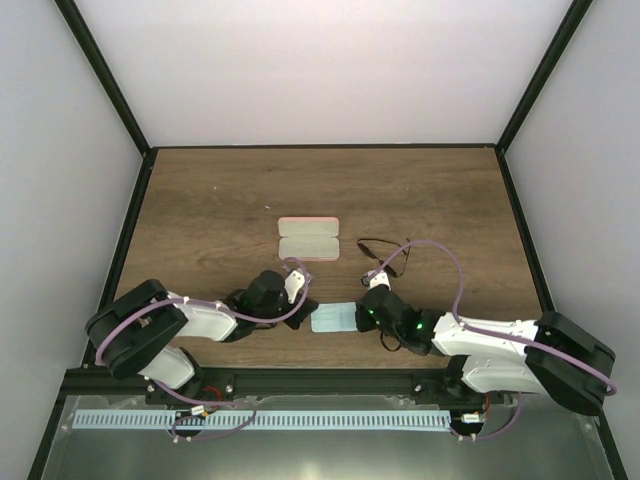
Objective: Organize the sunglasses
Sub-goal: Fold the glasses cleaning cloth at the center of the board.
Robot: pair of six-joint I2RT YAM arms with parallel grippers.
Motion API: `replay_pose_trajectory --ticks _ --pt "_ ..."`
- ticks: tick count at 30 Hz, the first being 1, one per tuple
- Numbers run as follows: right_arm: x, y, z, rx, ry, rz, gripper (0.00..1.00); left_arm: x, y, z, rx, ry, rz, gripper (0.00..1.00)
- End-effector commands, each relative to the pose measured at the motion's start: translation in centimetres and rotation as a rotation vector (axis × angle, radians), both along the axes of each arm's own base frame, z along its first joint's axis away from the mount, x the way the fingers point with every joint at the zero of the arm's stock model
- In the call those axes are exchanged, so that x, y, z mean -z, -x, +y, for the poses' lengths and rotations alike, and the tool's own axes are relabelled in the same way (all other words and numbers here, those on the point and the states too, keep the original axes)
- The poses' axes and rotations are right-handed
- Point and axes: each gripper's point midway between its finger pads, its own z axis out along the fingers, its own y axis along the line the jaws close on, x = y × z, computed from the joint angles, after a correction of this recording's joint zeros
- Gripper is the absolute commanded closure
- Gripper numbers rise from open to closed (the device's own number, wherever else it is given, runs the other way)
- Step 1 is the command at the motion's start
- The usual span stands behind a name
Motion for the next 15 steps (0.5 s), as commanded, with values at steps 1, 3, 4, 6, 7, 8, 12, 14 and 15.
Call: replay_pose_trajectory --ticks 1,3,4,6,7,8,12,14,15 --pt "0.01 0.11 -0.35 0.023 0.003 -0.006 0.99 -0.67 0.05 -0.06 -0.006 0.023 -0.021 0.95" --pt "0.03 0.12 -0.38 0.024 0.005 -0.007 0.99 -0.64 0.08 -0.03 -0.005 0.021 -0.022 0.95" --pt "0.01 0.12 -0.36 0.023 0.005 -0.007 0.99 -0.64 0.07 -0.02 -0.006 0.02 -0.022 0.95" --pt "-0.03 0.11 -0.41 0.026 0.005 -0.007 0.99 -0.64 0.09 -0.01 -0.006 0.019 -0.022 0.95" --pt "0.03 0.18 -0.45 0.024 0.007 -0.006 0.99 -0.61 0.11 0.02 -0.006 0.019 -0.021 0.95" --pt "-0.01 0.2 -0.42 0.024 0.006 -0.006 0.99 -0.63 0.12 0.02 -0.006 0.019 -0.022 0.95" --pt "0.05 0.36 -0.51 0.023 0.004 -0.006 0.99 -0.56 0.23 -0.01 -0.003 0.019 -0.02 0.95" --pt "0.16 0.43 -0.6 0.024 0.006 -0.005 0.99 -0.51 0.25 -0.01 -0.003 0.017 -0.019 0.95" --pt "0.2 0.44 -0.61 0.025 0.006 -0.004 0.99 -0.44 0.3 0.0 -0.002 0.016 -0.016 0.95"
